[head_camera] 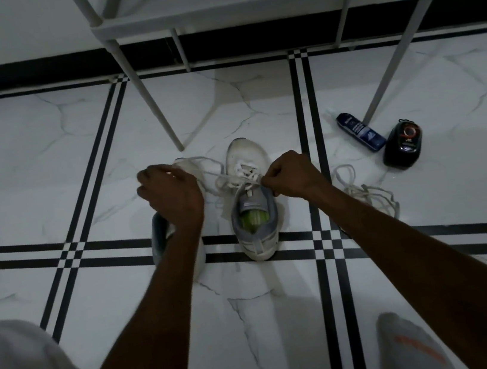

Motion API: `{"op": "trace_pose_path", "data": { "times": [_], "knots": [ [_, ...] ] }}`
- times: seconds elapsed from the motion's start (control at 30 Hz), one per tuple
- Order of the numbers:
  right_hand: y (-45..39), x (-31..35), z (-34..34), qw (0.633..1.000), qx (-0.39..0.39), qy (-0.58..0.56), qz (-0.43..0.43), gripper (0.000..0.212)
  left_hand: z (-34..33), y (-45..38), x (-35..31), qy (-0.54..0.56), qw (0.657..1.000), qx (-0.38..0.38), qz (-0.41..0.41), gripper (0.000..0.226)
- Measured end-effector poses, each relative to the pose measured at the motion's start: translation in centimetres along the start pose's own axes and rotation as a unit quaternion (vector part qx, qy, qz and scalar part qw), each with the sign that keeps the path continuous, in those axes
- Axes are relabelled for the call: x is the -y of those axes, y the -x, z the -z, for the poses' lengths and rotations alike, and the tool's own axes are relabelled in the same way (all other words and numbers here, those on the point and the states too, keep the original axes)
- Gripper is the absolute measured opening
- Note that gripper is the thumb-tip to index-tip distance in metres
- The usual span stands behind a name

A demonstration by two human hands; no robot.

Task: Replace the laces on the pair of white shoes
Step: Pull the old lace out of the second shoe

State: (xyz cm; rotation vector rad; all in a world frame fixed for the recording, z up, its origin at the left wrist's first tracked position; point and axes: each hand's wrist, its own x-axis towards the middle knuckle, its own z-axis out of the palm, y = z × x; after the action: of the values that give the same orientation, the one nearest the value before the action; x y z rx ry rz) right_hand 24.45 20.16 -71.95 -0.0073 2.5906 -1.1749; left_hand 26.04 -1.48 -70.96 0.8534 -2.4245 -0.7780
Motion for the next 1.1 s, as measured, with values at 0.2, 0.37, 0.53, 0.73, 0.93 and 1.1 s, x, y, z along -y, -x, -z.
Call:
{"op": "trace_pose_path", "data": {
  "times": [0.2, 0.37, 0.53, 0.73, 0.93, 1.1],
  "knots": [
    [-0.1, 0.6, 0.0, 1.0, 0.004, 0.01, -0.001, 0.023, -2.7, 4.5, -1.1, -0.033, 0.925, 0.236, -0.296, 0.028],
    [0.1, 0.2, 0.0, 1.0, 0.01, -0.005, -0.01, 0.024, -2.3, 4.5, -1.6, -0.01, 0.941, 0.239, -0.239, 0.013],
    [0.2, -0.1, -0.2, 1.0, -0.003, 0.008, -0.016, 0.023, -1.8, 1.9, 0.3, 0.12, 0.982, 0.113, -0.096, 0.038],
    [-0.2, 0.6, 0.2, 0.999, 0.023, 0.032, -0.03, 0.021, -2.1, 5.9, 1.0, 0.058, 0.956, 0.218, -0.187, 0.035],
    [-0.4, 1.6, -2.1, 0.975, -0.007, 0.188, 0.116, 0.029, -2.3, 5.9, 1.6, 0.177, 0.954, 0.229, -0.075, 0.016],
    [-0.2, 2.5, -3.8, 0.955, -0.011, 0.249, 0.159, 0.013, -2.5, 5.7, 2.4, 0.197, 0.948, 0.248, -0.026, 0.024]
  ]
}}
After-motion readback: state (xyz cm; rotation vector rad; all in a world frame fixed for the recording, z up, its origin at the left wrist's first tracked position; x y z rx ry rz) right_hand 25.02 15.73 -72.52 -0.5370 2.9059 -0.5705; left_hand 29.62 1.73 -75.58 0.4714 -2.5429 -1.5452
